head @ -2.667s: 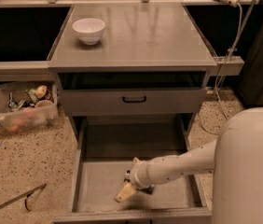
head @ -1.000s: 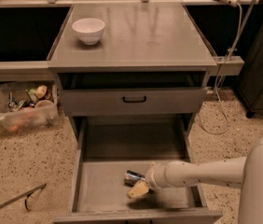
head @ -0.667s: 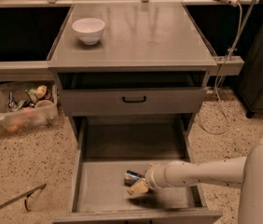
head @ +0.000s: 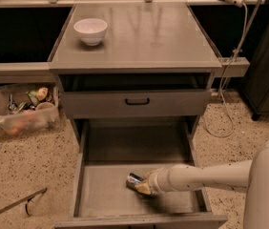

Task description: Pick redbull can from middle drawer and place on counter

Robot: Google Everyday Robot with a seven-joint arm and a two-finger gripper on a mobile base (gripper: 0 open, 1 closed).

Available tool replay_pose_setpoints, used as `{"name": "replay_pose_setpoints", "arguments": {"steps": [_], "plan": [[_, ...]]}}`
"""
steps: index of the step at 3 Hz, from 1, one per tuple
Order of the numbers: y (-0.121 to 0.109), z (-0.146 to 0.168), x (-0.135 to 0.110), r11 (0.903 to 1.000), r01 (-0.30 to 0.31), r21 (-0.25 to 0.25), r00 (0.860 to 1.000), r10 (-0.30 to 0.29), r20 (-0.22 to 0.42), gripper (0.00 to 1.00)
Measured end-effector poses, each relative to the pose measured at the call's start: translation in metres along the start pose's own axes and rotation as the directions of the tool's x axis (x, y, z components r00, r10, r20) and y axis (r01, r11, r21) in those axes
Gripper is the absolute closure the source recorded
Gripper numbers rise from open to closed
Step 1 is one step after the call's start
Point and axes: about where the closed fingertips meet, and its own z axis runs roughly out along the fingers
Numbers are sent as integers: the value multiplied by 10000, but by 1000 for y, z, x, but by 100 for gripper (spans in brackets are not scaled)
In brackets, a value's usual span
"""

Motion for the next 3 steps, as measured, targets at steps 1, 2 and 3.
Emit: {"name": "replay_pose_setpoints", "arguments": {"steps": [1, 2, 3], "plan": [[0, 0, 0, 10000, 0, -1, 10000, 0, 0, 89], [3, -14, -12, 9997, 13, -242, 10000, -11, 83, 100], [22, -65, -47, 9968, 559, -579, 9977, -536, 412, 100]]}}
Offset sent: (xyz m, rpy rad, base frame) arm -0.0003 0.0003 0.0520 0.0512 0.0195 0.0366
